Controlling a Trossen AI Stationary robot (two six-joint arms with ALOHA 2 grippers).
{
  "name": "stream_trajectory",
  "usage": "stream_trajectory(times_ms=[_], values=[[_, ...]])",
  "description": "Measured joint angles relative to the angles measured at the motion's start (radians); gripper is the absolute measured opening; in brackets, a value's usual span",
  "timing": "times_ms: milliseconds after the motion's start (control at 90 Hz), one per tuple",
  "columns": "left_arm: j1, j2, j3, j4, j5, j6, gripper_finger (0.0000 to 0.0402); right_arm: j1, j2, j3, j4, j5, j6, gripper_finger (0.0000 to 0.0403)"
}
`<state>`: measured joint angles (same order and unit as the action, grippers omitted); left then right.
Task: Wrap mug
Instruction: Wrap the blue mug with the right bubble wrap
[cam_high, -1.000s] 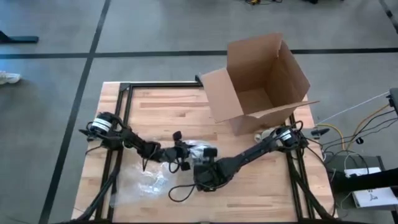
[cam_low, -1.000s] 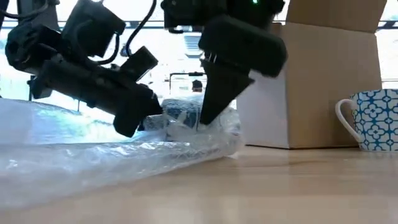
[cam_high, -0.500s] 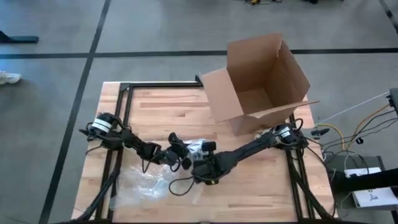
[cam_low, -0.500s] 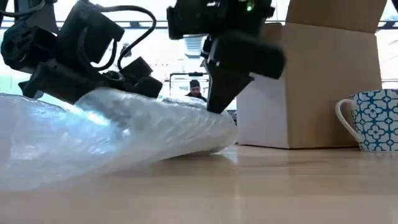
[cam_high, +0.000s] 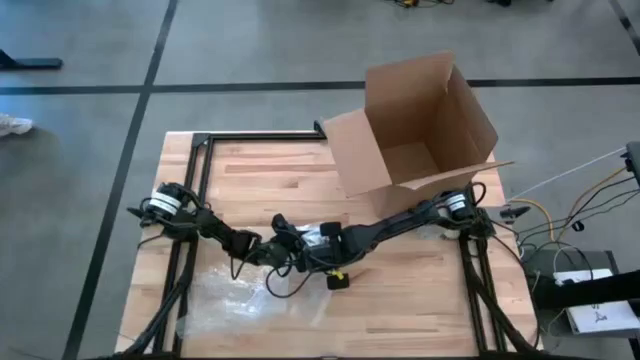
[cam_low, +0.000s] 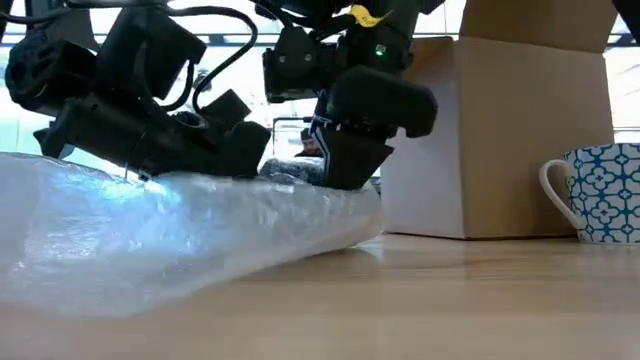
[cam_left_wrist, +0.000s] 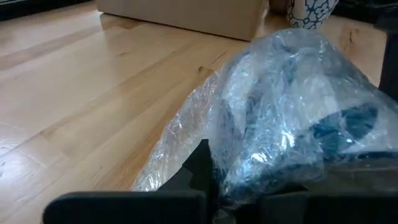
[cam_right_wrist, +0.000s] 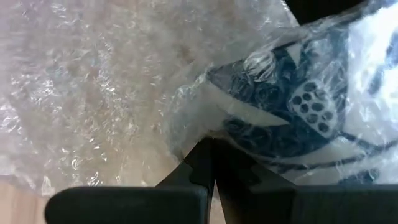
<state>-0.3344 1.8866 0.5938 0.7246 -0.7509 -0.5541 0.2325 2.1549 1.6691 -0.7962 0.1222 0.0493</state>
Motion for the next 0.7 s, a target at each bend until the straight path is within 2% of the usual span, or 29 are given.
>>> stream_trajectory(times_ms=[433, 578, 700], values=[[-0.002, 0.001, 0.001, -0.012, 0.007, -0.017, 0.001, 0.013, -0.033, 0.194, -0.305, -0.003, 0.038, 0.0], [-0.003, 0.0, 0.001, -0.016, 0.006, -0.016, 0.001, 0.019, -0.034, 0.222, -0.248, -0.008, 0.019, 0.0], [-0.003, 0.0, 0.001, -0.019, 0.004, -0.014, 0.001, 0.02, -0.017, 0.196, -0.184, -0.065, 0.018, 0.0]])
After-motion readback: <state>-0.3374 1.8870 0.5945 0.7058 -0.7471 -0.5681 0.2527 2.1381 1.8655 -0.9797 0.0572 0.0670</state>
